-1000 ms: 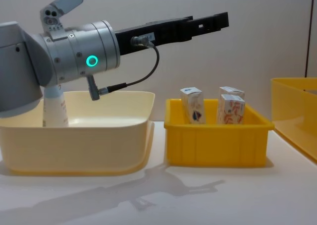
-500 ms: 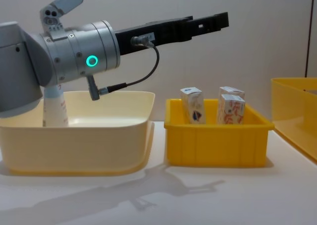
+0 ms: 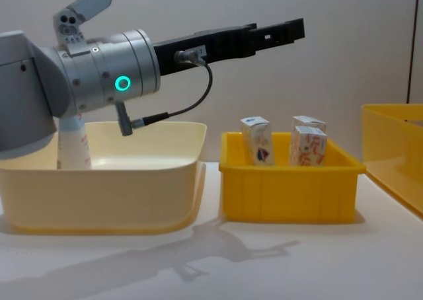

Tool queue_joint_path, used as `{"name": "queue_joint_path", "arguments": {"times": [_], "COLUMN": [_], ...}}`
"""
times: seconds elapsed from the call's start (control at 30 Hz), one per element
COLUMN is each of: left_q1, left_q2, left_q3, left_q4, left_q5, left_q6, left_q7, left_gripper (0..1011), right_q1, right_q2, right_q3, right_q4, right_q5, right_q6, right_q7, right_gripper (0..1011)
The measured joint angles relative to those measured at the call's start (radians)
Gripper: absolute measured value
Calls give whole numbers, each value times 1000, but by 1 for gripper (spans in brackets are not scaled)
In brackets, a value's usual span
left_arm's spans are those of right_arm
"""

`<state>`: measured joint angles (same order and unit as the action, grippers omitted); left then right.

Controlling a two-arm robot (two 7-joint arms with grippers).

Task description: Bimanual collaborative sorting of washing and personal care products

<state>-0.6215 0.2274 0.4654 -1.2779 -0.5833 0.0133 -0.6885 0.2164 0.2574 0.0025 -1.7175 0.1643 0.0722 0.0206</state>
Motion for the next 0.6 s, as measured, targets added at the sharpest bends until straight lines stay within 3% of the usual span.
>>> {"name": "queue_joint_path", "arguments": {"times": [0.2,0.6], "left_q1": [26,116], "left_q2": [11,47], "left_q3": [0,-3], "left_q4": [-24,-106], "left_q5": [26,116], "left_q6": [0,0], "left_q7": [46,204], "left_gripper": [1003,1003], "right_q1": [-15,-113], "right_q2": [5,39], "right_q3": [-14,-113], "right_q4": [-2,-24], "right_q5": [8,60], "right_q6": [-2,-19], "right_q7": [3,23], "right_gripper": [1001,1001]}}
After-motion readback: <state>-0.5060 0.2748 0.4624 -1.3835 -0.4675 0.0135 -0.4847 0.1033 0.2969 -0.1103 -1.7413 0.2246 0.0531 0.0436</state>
